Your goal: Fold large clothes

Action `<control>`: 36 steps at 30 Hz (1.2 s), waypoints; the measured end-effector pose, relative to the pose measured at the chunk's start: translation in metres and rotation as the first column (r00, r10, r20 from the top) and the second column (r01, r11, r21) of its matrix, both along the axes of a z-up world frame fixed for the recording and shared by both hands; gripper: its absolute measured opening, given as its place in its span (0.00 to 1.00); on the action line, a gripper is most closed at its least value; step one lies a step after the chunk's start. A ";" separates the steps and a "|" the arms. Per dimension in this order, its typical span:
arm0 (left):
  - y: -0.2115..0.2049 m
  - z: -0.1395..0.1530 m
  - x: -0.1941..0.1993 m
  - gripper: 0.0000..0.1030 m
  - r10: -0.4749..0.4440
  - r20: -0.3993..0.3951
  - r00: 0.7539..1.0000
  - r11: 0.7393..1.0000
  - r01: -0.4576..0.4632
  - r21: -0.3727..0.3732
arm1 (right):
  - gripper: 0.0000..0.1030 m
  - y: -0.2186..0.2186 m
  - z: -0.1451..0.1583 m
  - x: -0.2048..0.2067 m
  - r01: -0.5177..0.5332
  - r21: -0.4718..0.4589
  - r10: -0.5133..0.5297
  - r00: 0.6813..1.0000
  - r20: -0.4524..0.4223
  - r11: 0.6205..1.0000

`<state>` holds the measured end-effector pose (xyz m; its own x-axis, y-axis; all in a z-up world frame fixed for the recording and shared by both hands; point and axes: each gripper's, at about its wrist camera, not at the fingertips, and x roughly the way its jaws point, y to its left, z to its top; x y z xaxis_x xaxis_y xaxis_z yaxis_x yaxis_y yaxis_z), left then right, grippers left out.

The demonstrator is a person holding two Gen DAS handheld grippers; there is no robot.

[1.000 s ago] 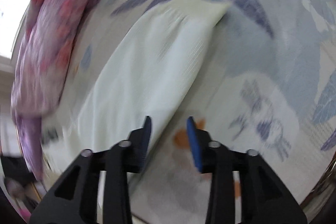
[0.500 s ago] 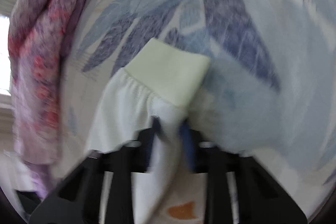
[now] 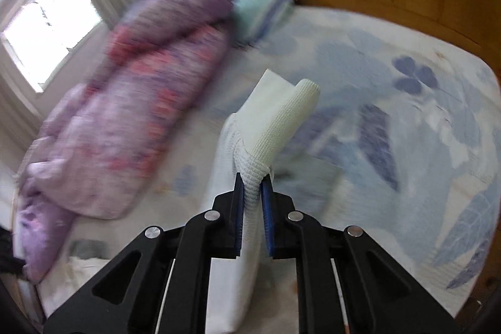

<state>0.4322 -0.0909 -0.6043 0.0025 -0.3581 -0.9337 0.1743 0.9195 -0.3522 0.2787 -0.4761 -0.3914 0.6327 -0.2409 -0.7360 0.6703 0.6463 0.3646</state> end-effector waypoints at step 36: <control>0.445 0.125 -0.052 0.64 0.578 0.094 0.810 0.816 -0.572 -0.088 | 0.53 0.597 -0.102 0.118 -0.811 0.369 0.888 0.445 -0.114 0.454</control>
